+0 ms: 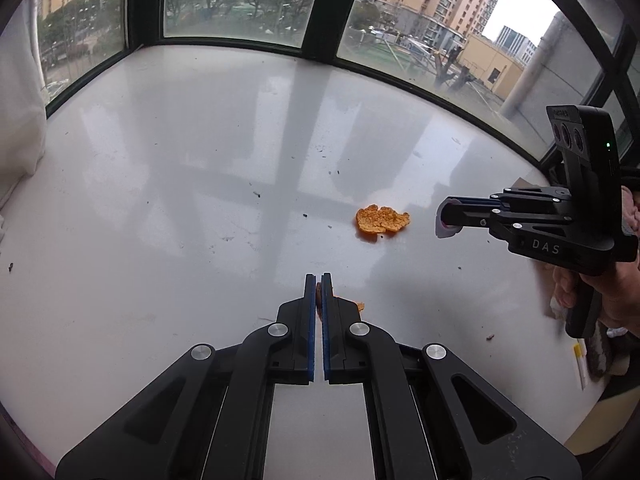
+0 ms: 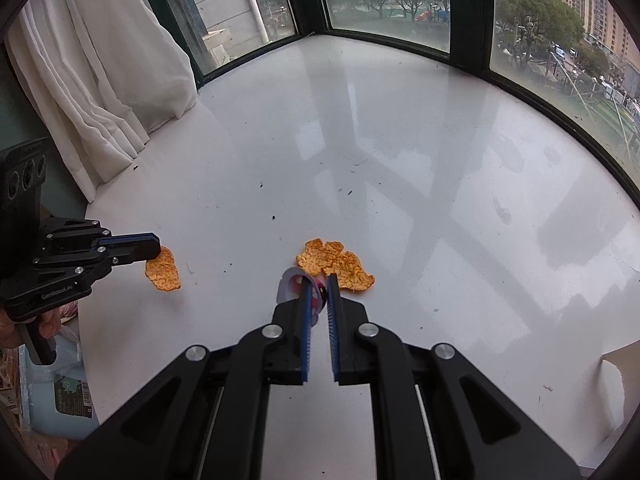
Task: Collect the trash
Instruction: 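Carry the peel in the left tool and pink candy in the right tool over the bin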
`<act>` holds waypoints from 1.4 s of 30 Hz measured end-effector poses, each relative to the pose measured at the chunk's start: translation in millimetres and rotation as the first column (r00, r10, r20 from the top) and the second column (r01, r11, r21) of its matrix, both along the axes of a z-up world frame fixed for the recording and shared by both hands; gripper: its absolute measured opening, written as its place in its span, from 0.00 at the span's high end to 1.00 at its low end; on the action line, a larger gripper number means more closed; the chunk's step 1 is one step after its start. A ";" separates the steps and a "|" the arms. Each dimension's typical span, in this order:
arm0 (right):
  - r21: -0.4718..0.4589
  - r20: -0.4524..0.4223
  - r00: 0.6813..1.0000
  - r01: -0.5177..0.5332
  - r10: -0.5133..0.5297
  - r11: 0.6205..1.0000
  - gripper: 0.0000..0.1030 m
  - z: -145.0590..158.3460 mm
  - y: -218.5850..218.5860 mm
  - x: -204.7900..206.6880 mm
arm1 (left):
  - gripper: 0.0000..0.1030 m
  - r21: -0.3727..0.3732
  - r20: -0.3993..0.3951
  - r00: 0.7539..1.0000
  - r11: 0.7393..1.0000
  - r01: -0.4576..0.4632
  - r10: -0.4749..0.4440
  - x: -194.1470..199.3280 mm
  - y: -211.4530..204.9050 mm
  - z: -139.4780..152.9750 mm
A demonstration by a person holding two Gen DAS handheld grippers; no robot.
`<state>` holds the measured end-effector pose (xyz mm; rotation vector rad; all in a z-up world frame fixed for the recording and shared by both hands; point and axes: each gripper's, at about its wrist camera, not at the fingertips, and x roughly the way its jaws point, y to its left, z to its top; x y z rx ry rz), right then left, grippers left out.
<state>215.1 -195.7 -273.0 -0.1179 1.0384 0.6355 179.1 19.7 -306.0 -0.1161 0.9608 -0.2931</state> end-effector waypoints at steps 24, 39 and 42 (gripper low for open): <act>0.071 0.099 0.973 -0.218 0.210 0.973 0.91 99.5 107.8 -131.4 | 0.99 0.066 0.125 0.985 0.989 -0.130 0.121 -161.5 58.9 128.0; 0.085 0.114 0.924 -0.375 0.364 0.923 0.91 117.9 174.0 -215.6 | 0.99 0.072 0.141 0.957 0.962 -0.263 0.251 -255.5 104.3 143.3; 0.092 0.115 0.908 -0.415 0.404 0.905 0.91 118.9 188.3 -233.8 | 0.99 0.079 0.149 0.947 0.951 -0.298 0.284 -274.6 114.3 145.9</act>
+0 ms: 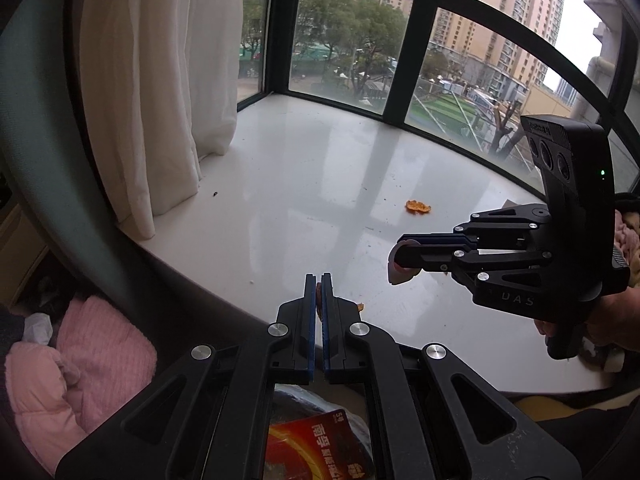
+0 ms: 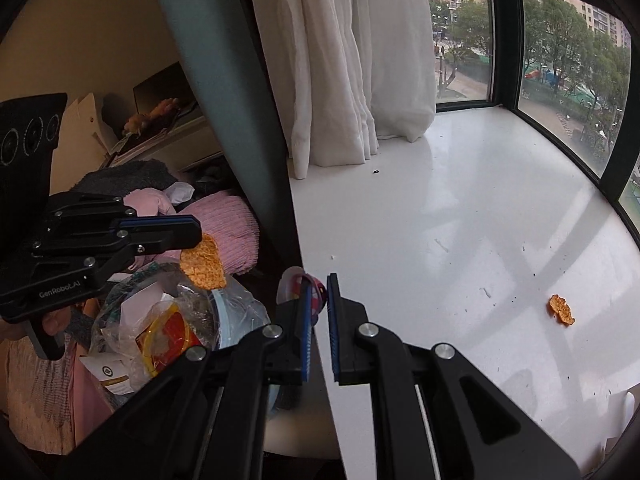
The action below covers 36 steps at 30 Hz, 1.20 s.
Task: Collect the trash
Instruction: 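Carry the peel in the left tool and pink candy in the right tool over the bin, then open both tools to drop the peel and pink candy into the bin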
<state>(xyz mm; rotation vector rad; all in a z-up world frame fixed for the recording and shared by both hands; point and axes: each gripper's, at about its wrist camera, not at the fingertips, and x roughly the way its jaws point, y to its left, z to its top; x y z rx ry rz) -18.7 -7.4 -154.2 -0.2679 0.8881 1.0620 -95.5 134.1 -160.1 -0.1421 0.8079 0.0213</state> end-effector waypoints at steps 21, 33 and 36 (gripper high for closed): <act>-0.018 -0.040 0.967 -0.254 0.253 0.967 0.91 -15.9 92.7 -111.5 | 0.99 -0.006 -0.040 0.975 0.975 -0.221 0.220 -122.8 62.9 -16.2; -0.065 -0.076 0.947 -0.317 0.312 0.946 0.91 -40.5 117.6 -149.4 | 0.99 -0.037 -0.079 0.960 0.961 -0.273 0.269 -160.7 77.1 -41.5; -0.083 -0.077 0.945 -0.325 0.319 0.942 0.91 -48.0 123.6 -155.6 | 0.99 -0.044 -0.091 0.960 0.962 -0.270 0.266 -164.5 77.9 -49.3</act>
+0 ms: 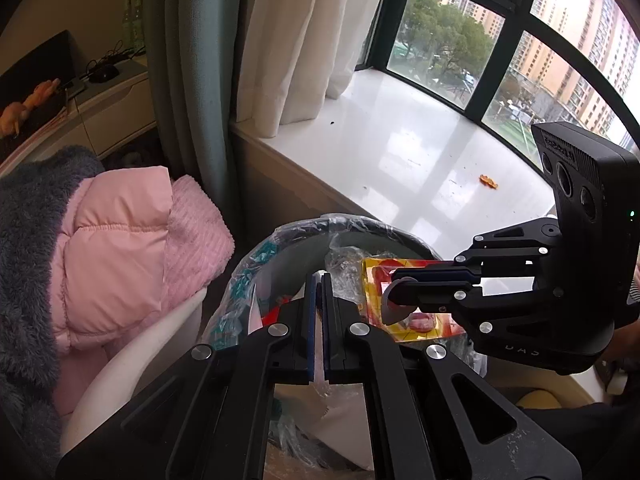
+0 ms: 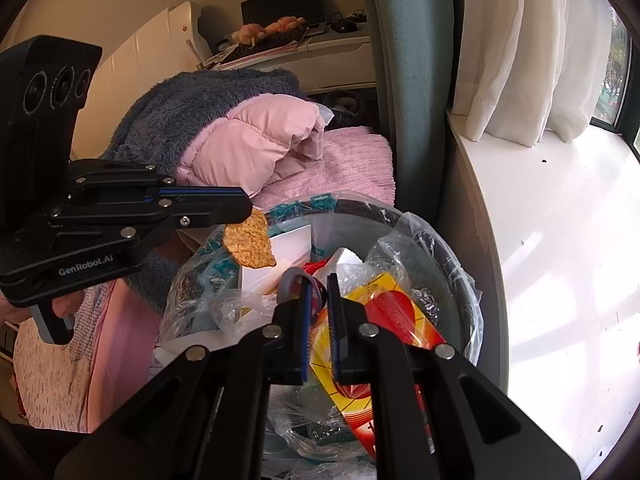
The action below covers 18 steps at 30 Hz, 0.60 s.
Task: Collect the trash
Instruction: 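Open both tools to drop the peel and pink candy into the bin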
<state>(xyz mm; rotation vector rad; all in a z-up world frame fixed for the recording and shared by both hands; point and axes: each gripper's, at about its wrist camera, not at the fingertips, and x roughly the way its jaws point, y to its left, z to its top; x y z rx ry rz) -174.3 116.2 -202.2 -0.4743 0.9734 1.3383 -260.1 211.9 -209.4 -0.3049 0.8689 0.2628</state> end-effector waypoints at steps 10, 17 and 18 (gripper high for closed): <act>-0.042 0.013 1.000 -0.010 0.011 0.999 0.91 -15.7 6.9 -9.8 | 0.99 -0.036 -0.023 1.000 0.999 -0.005 0.004 -10.9 8.0 -24.5; -0.057 0.037 0.999 -0.007 0.009 0.998 0.91 -20.7 10.5 -10.2 | 0.99 -0.037 -0.028 1.000 0.999 -0.008 0.007 -12.0 17.9 -28.6; -0.057 0.038 0.999 -0.007 0.009 0.998 0.91 -20.4 10.8 -9.9 | 0.99 -0.034 -0.029 1.000 0.999 -0.008 0.007 -11.3 18.4 -28.7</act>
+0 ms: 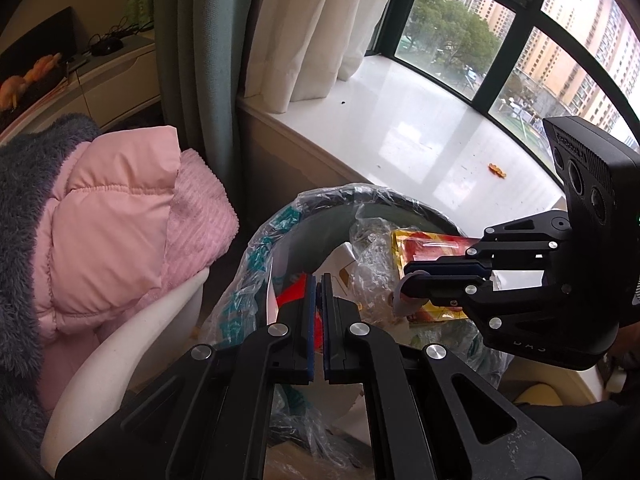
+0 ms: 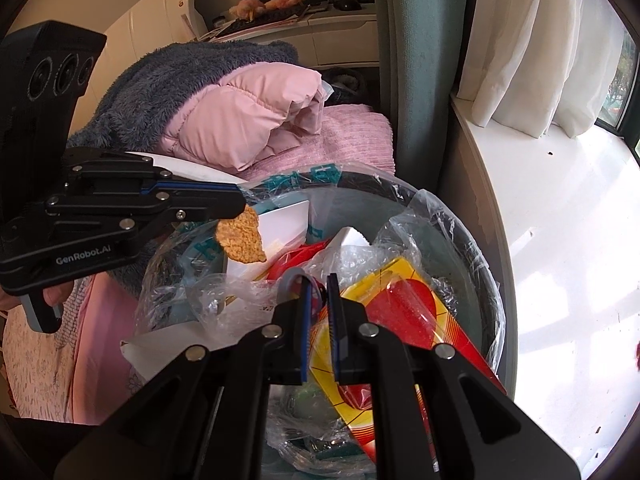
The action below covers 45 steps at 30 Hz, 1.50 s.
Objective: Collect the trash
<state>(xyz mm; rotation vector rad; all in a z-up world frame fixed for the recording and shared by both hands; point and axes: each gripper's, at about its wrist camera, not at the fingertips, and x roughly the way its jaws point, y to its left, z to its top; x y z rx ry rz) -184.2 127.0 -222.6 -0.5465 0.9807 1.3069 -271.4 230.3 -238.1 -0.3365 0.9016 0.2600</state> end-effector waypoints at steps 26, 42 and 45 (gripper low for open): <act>0.072 0.115 0.992 0.035 -0.044 0.997 0.06 19.1 -19.7 3.4 | 0.06 0.039 0.051 0.996 0.996 -0.075 0.073 -4.4 6.8 9.6; 0.090 0.141 0.987 0.060 -0.073 0.994 0.06 28.0 -37.9 2.8 | 0.06 0.066 0.035 0.998 0.997 -0.045 0.042 0.6 -17.1 15.0; 0.093 0.147 0.986 0.066 -0.079 0.993 0.06 30.4 -42.7 4.6 | 0.06 0.069 0.028 0.999 0.996 -0.048 0.046 2.1 -20.8 16.7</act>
